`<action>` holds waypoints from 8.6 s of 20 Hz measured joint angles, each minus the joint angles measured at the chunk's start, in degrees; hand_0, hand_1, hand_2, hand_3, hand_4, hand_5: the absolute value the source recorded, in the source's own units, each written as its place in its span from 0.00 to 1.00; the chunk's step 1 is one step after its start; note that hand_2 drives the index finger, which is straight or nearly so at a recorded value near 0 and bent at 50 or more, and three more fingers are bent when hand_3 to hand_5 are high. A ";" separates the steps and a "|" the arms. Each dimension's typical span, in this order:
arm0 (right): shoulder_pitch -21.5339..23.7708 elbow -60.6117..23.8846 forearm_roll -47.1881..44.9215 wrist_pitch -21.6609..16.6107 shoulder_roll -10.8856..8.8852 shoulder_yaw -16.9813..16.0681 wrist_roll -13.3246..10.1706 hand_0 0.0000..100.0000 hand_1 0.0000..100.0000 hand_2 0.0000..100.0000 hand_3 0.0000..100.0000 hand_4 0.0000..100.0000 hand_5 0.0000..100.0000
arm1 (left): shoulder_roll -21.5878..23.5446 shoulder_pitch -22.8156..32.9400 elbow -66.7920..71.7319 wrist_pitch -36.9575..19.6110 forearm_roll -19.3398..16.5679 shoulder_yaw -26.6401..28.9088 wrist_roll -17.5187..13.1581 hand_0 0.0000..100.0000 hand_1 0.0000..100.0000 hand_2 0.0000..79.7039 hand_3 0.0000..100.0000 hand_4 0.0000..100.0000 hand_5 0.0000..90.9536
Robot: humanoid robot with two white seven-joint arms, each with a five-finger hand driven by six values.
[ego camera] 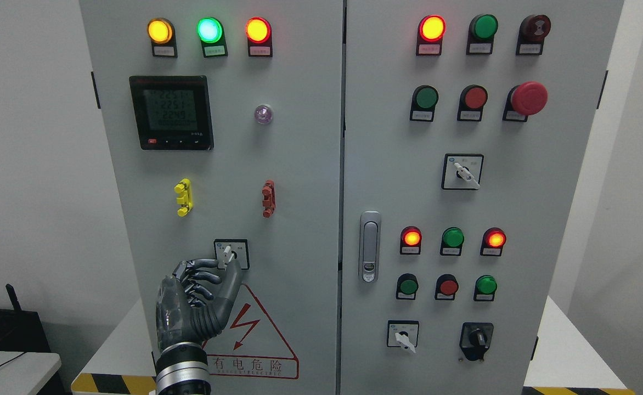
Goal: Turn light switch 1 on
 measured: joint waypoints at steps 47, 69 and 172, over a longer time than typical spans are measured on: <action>0.00 0.01 0.00 0.00 0.00 0.00 0.00 0.12 0.39 0.00 0.00 0.00 0.00 | -0.30 -0.88 0.00 3.98 -0.07 -0.92 -0.03 0.26 0.49 0.64 0.72 0.85 0.93; 0.00 0.00 0.00 0.00 0.00 0.00 0.00 0.12 0.39 0.00 0.00 0.00 0.00 | -0.29 -1.23 0.05 4.51 -0.18 -1.13 -0.03 0.27 0.44 0.64 0.73 0.85 0.94; 0.00 0.01 0.00 0.00 0.00 0.00 0.00 0.12 0.39 0.00 0.00 0.00 0.00 | -0.25 -2.95 1.46 6.12 -0.17 -1.34 -0.89 0.44 0.35 0.68 0.76 0.87 0.96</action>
